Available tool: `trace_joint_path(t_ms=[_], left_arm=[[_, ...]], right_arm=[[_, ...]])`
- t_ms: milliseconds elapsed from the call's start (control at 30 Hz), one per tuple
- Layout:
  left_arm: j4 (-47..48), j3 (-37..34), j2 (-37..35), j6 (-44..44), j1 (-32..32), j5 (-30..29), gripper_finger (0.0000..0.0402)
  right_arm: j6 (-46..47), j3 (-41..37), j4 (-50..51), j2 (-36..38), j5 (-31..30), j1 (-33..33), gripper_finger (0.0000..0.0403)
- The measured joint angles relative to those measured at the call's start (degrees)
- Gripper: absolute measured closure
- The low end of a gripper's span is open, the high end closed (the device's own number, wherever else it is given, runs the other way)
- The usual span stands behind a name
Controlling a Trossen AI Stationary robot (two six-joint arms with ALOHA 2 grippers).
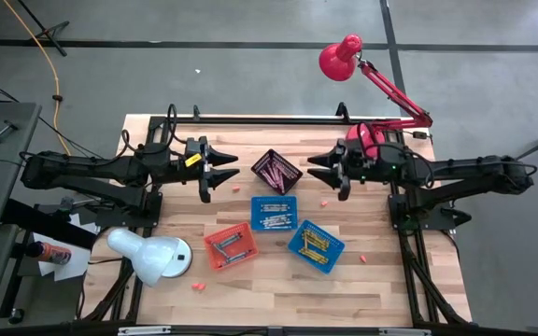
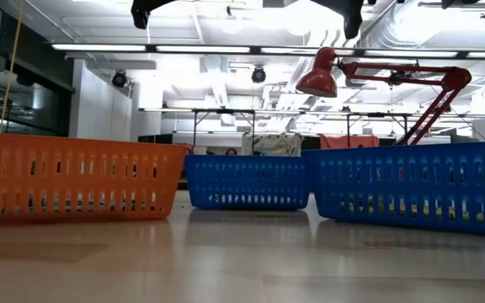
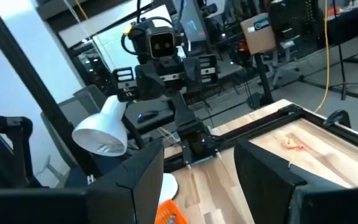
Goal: Sort crayons
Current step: Return to Home Position
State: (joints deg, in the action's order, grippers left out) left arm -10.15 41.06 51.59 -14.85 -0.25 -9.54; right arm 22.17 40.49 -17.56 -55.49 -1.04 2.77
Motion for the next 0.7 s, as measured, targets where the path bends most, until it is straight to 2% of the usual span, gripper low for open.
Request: trace_joint_path(t_ms=[533,700], left_arm=[[-0.41,0.00,-0.07,0.01,0.02,-0.02,0.0216],[-1.36,0.35,-3.55,1.13,0.76,-1.14,0.0226]], right_arm=[[-0.08,0.11,0.57,-0.06,-1.62,0.08,0.0213],[0.44,0.13,0.57,-0.06,-1.69,0.08,0.0213]])
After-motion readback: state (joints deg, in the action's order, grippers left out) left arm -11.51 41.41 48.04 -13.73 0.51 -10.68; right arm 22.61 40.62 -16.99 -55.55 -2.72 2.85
